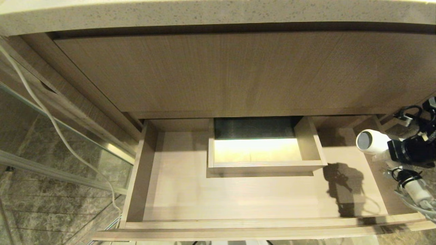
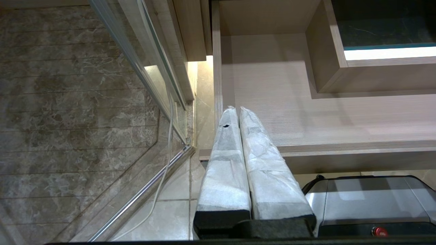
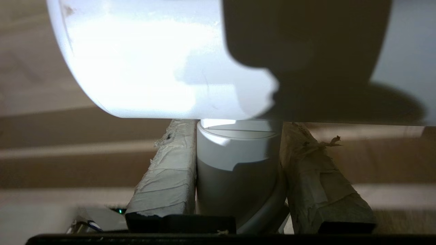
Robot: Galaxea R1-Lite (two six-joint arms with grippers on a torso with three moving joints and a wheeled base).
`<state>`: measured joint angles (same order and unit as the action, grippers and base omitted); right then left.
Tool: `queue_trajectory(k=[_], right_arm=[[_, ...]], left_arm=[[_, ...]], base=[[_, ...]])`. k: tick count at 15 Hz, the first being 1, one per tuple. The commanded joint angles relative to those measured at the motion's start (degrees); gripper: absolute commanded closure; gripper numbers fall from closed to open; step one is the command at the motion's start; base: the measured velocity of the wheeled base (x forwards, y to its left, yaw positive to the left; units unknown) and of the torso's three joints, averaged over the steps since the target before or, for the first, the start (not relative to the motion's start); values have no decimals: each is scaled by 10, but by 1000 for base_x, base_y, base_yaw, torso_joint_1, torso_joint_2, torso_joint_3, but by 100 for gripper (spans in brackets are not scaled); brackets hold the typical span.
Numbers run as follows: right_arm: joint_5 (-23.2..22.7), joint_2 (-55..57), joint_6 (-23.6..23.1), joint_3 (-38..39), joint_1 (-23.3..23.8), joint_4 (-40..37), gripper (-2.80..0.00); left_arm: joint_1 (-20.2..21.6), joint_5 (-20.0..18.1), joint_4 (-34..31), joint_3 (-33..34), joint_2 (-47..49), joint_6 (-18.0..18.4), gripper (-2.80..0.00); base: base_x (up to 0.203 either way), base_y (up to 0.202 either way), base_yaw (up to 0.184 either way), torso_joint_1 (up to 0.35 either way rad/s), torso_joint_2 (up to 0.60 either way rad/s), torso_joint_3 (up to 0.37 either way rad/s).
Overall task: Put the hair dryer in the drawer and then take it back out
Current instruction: Put it into the drawer
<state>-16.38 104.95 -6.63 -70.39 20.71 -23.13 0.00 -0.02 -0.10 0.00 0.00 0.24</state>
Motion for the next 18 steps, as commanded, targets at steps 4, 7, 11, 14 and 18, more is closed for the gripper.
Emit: queue_trajectory(k=[4,7,11,14,18], right_arm=[[3,184,7,-127,-12,10,0],[25,225,5,-148,-14,40,0],[54,282,0,-185,-14,106,0],[75,319,-18,-203,-19,153,0],[77,349,-32,-204,-34,259,0]], left_arm=[[0,0,0,1,0,0,0],[0,0,0,1,0,0,0],[0,0,0,0,0,0,0],[0,0,0,1,0,0,0],[0,0,0,1,0,0,0]], base=[[0,0,0,0,0,0],[0,0,0,0,0,0],[0,0,0,0,0,0],[0,0,0,0,0,0],[0,0,0,0,0,0]])
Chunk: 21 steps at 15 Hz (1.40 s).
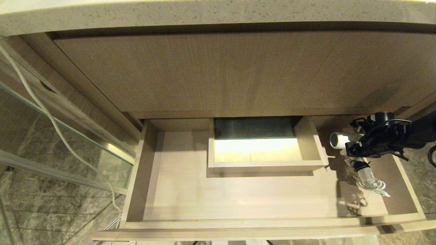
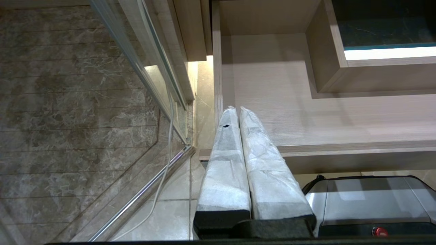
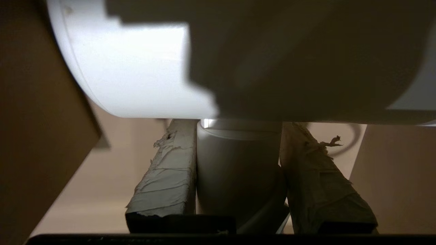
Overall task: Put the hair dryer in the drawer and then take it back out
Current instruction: Put it into the drawer
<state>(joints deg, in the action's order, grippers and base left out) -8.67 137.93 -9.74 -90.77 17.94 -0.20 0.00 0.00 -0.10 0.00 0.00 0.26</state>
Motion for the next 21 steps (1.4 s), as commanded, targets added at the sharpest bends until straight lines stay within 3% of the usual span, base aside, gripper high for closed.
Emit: queue_trajectory(k=[1,6,21], right_arm=[[0,27,-1,1,-11,69,0],[0,50,-2,9,-24,133,0],[0,116,-3,-27,-29,206,0]], left_arm=[[0,0,0,1,0,0,0],[0,0,0,0,0,0,0],[0,0,0,1,0,0,0]], base=[[0,0,0,0,0,0],[0,0,0,0,0,0],[0,0,0,0,0,0]])
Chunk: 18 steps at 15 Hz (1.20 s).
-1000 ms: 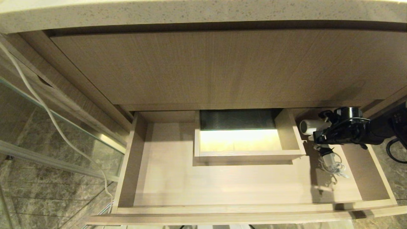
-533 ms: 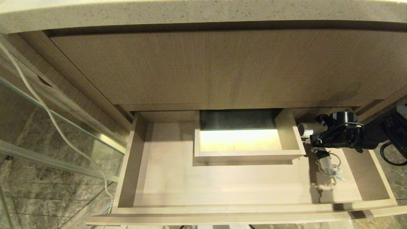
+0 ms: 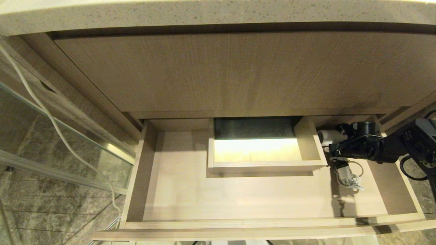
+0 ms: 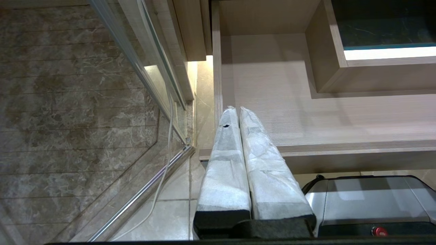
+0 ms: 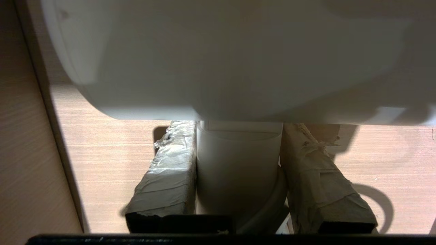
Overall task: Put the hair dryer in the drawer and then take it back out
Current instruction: Put it into the drawer, then close the drawer
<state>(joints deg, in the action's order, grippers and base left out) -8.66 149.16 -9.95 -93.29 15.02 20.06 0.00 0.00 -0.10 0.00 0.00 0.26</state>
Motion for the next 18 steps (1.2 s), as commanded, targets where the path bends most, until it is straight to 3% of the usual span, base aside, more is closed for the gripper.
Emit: queue_trajectory(k=[1,2,8,13,14,18], right_arm=[[1,2,-1,-2,0,3,0],[6,-1,-1,-8,0,4,-280],[25,-93,-1,17,-2,-2,-280],[26,-229,18,159,-1,-19,-280],[26,-262,20,189,-1,-31,0],[25,-409,24,305,0,-122,0]], left_arm=[[0,0,0,1,0,0,0],[0,0,0,1,0,0,0],[0,0,0,0,0,0,0],[0,0,0,1,0,0,0],[0,0,0,1,0,0,0],[0,0,0,1,0,0,0]], base=[[0,0,0,0,0,0],[0,0,0,0,0,0],[0,0,0,0,0,0],[0,0,0,0,0,0],[0,0,0,0,0,0],[0,0,0,0,0,0]])
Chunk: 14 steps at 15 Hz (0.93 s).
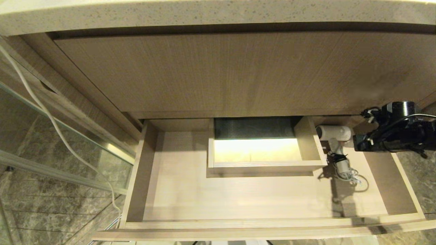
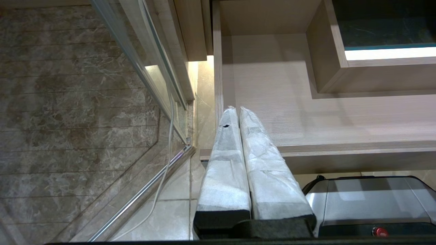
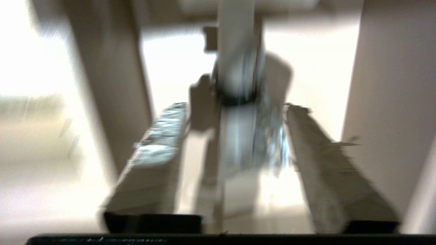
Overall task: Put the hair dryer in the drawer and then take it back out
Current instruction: Close the drawer
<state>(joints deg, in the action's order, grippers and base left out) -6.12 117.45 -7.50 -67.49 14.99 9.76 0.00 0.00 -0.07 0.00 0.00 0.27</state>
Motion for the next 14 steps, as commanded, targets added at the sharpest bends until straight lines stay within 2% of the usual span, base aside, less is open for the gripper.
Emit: queue_trajectory(k=[1,5,7,9,12,14], right_arm=[[1,-127,-1,95,0,-33,0],[43,-234,-32,303,1,-84,0],[60,-262,-57,368,17,-91,0],[73,-242,-109,401,40,-91,0],[78,-211,-159,369,75,-97,0],[77,-209,-209,378,92,-109,0]], left_arm=[[0,0,0,0,-1,0,0],[0,0,0,1,0,0,0],[0,0,0,0,0,0,0],[0,0,0,1,0,0,0],[0,0,0,1,0,0,0],[0,0,0,1,0,0,0]], base=[[0,0,0,0,0,0],[0,0,0,0,0,0],[0,0,0,0,0,0],[0,0,0,0,0,0],[0,0,0,0,0,0],[0,0,0,0,0,0]])
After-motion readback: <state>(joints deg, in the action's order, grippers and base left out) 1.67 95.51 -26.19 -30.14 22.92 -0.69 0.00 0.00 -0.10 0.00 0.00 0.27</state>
